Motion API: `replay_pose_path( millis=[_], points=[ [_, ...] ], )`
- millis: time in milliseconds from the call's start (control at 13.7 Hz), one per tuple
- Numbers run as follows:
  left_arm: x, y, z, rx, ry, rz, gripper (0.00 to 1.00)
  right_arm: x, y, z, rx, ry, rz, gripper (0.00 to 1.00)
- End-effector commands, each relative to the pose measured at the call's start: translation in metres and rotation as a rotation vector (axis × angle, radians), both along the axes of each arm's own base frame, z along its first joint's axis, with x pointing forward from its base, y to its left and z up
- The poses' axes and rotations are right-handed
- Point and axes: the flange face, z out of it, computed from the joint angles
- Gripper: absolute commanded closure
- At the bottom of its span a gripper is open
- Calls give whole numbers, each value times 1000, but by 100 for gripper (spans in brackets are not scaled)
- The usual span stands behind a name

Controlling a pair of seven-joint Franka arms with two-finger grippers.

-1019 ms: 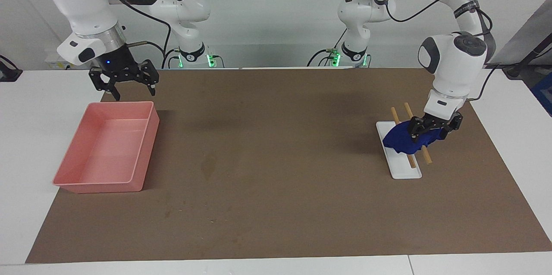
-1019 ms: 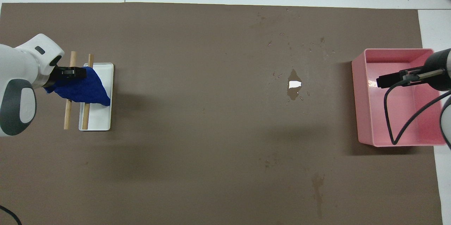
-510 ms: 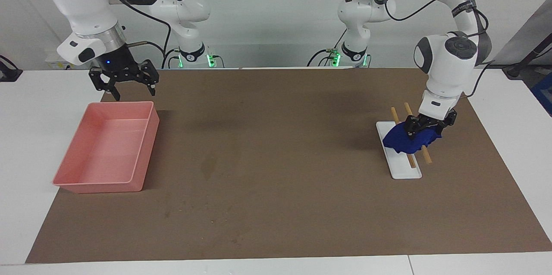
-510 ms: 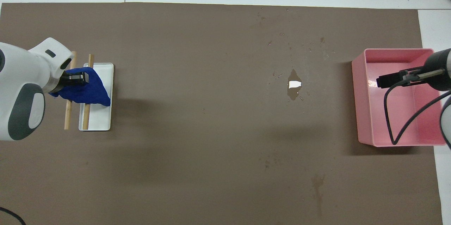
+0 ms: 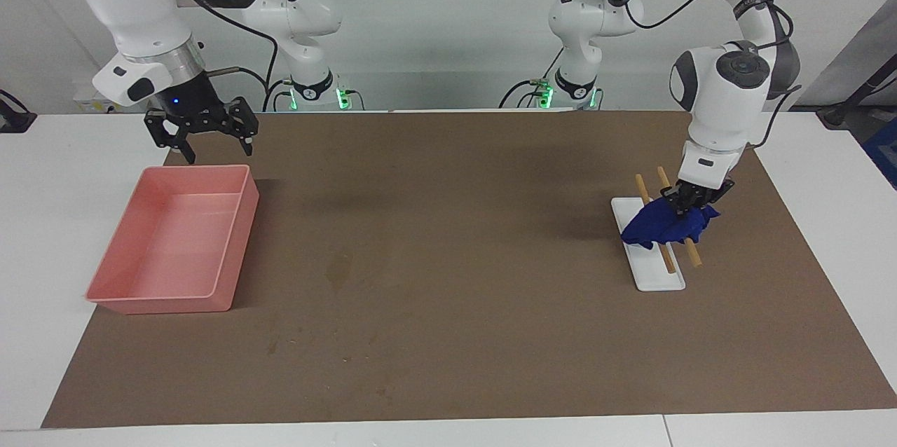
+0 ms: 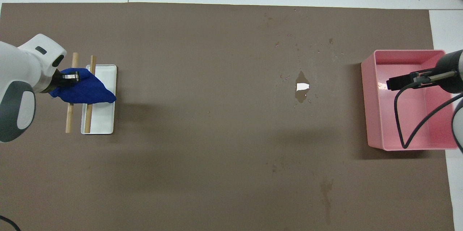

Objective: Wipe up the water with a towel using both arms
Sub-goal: 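Lower the left gripper onto the blue cloth and close on it, then lift the blue cloth off the tray with the left gripper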

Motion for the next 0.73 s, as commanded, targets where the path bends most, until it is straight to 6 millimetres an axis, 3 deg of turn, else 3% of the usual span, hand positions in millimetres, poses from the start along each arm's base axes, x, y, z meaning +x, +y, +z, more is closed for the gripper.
replay_pose_path(
  millis=[0,218,364,655],
  points=[
    [9,-11,44,-210,22,163,100,-2,-2,2,-5,15,15,0],
    [0,-29,77,-502,37,451,100,-4,0,-1,-6,38,29,0],
    [-8,-56,85,-628,117,637,100,-6,8,-1,-7,48,46,0],
    [-30,-139,91,-786,317,838,100,-7,24,-2,-9,48,115,0]
  ],
)
